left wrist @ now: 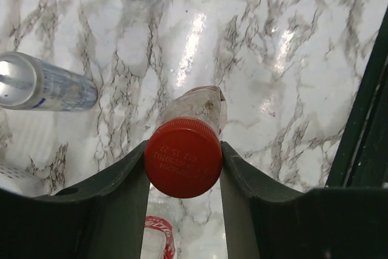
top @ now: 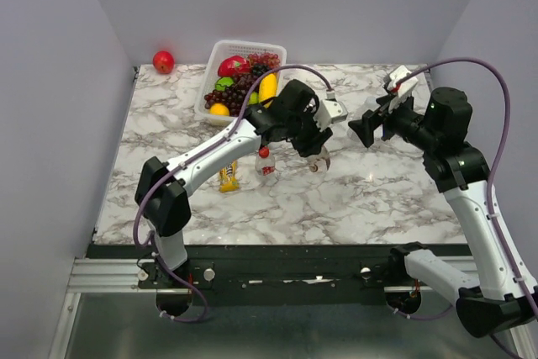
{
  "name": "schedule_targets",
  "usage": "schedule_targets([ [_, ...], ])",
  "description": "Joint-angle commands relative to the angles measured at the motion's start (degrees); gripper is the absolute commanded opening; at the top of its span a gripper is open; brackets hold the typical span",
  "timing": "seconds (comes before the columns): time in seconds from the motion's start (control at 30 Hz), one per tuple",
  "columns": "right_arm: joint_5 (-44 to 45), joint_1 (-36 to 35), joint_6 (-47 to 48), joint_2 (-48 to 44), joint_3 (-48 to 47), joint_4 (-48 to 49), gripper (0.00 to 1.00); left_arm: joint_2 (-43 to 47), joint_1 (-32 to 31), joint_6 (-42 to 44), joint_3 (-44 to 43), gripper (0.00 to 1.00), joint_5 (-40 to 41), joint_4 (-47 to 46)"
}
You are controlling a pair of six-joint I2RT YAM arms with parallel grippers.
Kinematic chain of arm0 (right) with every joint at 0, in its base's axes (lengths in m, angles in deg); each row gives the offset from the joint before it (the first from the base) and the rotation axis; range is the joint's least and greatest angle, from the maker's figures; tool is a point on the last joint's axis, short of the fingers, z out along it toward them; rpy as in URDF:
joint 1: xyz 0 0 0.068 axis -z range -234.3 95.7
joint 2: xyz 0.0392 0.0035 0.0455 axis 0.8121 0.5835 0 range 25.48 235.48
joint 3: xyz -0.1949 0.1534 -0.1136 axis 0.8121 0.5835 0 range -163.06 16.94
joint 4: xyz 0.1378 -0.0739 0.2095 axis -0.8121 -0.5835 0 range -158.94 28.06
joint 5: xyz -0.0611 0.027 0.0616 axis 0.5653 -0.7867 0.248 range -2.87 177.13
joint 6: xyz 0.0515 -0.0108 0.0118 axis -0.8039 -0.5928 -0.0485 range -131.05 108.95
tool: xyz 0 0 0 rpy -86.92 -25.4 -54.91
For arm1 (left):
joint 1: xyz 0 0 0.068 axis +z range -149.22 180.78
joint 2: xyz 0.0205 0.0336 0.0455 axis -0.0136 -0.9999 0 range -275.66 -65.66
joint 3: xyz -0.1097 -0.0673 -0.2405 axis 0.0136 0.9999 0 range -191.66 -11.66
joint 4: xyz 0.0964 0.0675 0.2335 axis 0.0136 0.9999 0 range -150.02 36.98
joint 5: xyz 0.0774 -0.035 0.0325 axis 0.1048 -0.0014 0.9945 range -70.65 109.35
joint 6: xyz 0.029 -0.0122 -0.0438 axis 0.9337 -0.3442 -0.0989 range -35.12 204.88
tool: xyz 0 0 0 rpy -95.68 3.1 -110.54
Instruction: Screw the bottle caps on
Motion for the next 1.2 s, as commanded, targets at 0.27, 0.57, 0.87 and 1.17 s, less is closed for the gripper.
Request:
schedule_targets([
  [0.27, 9.7, 1.8, -6.7, 2.7, 1.2, -0.8, 0.99, -7.5, -3.8, 6.4, -0.9, 0.0, 12.2, 0.5],
  [0.57, 8.2, 1.8, -7.0, 4.5, 0.3, -0.1, 0.99, -9.4, -3.8, 5.5, 0.6, 0.25, 13.1, -0.3],
  [0.87, 6.1, 1.8, -7.5, 5.4, 0.2, 0.0, 1.0, -9.1, -3.8, 5.5, 2.0, 0.46, 13.2, -0.6],
  [1.17, 5.7, 1.9, -7.0, 6.5, -0.4, 0.2, 1.0, -8.9, -3.8, 5.5, 2.2, 0.79, 12.5, -0.8],
])
